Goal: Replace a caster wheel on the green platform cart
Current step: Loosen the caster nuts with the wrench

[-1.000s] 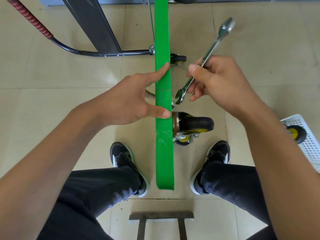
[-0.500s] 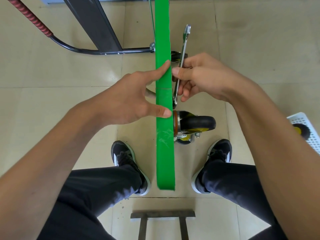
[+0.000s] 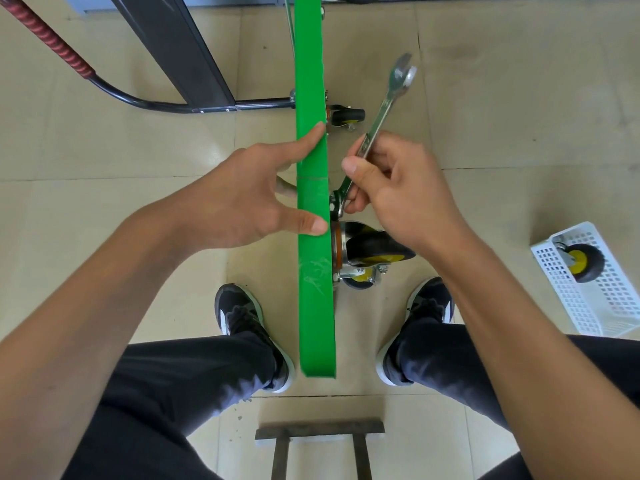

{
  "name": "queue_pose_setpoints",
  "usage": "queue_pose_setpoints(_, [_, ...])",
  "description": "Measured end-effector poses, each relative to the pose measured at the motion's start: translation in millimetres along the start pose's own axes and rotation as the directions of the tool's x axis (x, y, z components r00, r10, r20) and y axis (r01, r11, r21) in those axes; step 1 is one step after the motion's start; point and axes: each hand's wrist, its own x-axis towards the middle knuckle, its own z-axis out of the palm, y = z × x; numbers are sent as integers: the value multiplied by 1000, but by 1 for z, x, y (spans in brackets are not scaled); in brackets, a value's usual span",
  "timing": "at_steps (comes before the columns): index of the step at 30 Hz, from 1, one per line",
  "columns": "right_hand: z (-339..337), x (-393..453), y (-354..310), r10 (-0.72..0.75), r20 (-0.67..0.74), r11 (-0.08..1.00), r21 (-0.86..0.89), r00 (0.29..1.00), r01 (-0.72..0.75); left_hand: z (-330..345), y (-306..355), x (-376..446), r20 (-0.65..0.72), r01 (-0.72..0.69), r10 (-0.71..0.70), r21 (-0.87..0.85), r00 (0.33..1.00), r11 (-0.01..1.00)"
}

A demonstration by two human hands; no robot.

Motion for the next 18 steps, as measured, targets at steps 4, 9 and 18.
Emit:
queue_pose_setpoints(4, [9, -24, 7, -155, -99, 979, -149, 983, 139, -1, 1, 0, 7, 10, -10, 20, 1000, 1000])
queue_pose_setpoints(9, [21, -52, 16, -334, -167, 909, -318, 928, 270, 0, 1, -1, 6, 10, -10, 22, 1000, 1000])
queue_pose_setpoints(18, [-6, -33, 0, -121, -265, 992, -77, 957, 104, 0, 0, -1, 19, 19, -19, 11, 1000, 1000])
